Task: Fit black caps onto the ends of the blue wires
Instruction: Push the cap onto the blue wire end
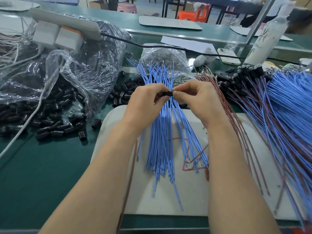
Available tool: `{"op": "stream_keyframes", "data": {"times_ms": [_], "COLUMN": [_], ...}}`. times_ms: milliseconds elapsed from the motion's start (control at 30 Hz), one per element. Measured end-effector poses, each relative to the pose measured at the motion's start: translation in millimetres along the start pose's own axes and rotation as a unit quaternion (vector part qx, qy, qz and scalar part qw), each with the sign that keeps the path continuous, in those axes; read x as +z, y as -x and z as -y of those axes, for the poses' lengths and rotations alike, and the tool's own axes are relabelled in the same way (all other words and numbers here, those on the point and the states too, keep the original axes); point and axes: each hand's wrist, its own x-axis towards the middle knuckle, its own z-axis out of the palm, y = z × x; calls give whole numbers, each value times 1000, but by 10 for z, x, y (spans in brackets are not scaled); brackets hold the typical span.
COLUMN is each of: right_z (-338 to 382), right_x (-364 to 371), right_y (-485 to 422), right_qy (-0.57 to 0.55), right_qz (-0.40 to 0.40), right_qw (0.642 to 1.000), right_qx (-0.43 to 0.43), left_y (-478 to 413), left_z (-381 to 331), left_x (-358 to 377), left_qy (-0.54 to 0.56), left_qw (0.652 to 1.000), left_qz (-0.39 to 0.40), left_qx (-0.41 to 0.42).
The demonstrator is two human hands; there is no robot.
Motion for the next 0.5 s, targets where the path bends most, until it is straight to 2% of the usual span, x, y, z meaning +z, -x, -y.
{"op": "stream_keyframes", "data": {"times_ms": [233, 333, 433, 500], "right_z": [3, 12, -5, -26], "right_x": [58, 134, 191, 196], "right_y": [-6, -1, -11, -26], "right_qy": [-27, -110, -242, -269], "right_qz": [-8, -28, -47, -55], "right_qw": [1000, 993, 966, 956], "right_qx": [1, 27, 82, 101], "left_y": [-3, -3, -2, 5], "left_z": [25, 36, 37, 22], "left_x": [4, 1, 7, 17], "left_qy": [14, 29, 50, 48], "left_qw": [1000, 999, 998, 998], "left_qz": [-1, -24, -29, -30], "left_qx": [-16, -29, -40, -40]}}
